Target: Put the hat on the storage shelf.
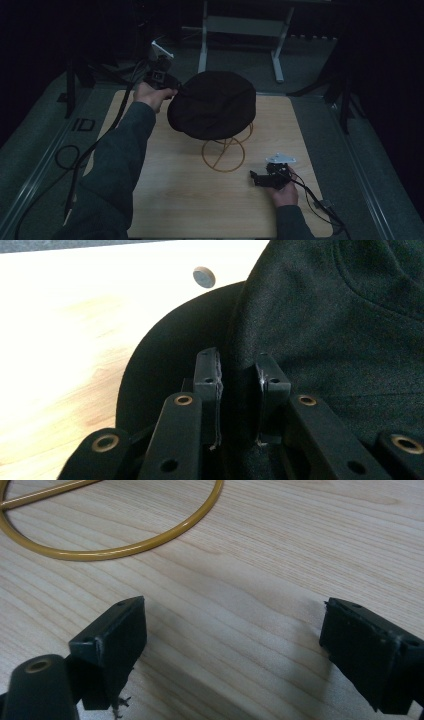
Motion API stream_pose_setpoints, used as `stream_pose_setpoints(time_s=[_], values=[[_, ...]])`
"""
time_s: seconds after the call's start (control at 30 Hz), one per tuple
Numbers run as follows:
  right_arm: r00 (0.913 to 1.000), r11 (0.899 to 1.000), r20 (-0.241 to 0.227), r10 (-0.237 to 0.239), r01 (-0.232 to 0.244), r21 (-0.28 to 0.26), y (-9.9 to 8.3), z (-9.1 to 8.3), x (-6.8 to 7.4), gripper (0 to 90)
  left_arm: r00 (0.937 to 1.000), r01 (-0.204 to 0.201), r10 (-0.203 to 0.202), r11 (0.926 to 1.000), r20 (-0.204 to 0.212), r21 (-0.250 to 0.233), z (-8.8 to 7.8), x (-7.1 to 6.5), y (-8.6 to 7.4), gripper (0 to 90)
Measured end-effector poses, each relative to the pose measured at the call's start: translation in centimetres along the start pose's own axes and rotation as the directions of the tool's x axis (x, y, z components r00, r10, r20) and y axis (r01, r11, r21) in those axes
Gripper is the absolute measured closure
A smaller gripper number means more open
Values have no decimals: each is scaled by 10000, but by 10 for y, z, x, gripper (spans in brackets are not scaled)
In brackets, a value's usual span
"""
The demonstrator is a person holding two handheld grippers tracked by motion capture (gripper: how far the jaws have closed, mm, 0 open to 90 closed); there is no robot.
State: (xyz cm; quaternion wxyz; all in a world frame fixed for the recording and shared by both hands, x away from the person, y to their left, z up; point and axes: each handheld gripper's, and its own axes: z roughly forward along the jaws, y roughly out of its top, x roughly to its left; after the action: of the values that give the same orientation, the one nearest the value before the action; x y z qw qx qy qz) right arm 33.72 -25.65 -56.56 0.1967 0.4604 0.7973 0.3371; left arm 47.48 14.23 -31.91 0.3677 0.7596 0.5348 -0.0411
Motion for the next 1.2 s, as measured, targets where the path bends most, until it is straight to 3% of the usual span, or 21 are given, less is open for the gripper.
stream_pose_setpoints(time_s=[0.3,0.37,0.6,0.87,1.03,1.2], values=[[10000,10000,0,12,-12,2,0,0,0,115,9999,-133,134,9997,-39,182,18,-11,2,757],[10000,10000,-1,7,-7,-1,0,0,0,115,9994,-259,267,9991,-224,346,29,-16,2,751],[10000,10000,-2,29,-29,7,0,0,0,115,9987,-309,333,9977,-381,610,50,-17,-2,747],[10000,10000,-13,6,-6,16,0,0,0,115,9988,-292,314,9978,-365,590,60,-20,-5,734],[10000,10000,-9,-1,1,7,0,0,0,115,9999,-53,56,9996,-85,282,63,-15,-5,640],[10000,10000,-5,24,-24,11,0,0,0,115,9994,260,-259,9996,-219,73,60,-5,-6,526]])
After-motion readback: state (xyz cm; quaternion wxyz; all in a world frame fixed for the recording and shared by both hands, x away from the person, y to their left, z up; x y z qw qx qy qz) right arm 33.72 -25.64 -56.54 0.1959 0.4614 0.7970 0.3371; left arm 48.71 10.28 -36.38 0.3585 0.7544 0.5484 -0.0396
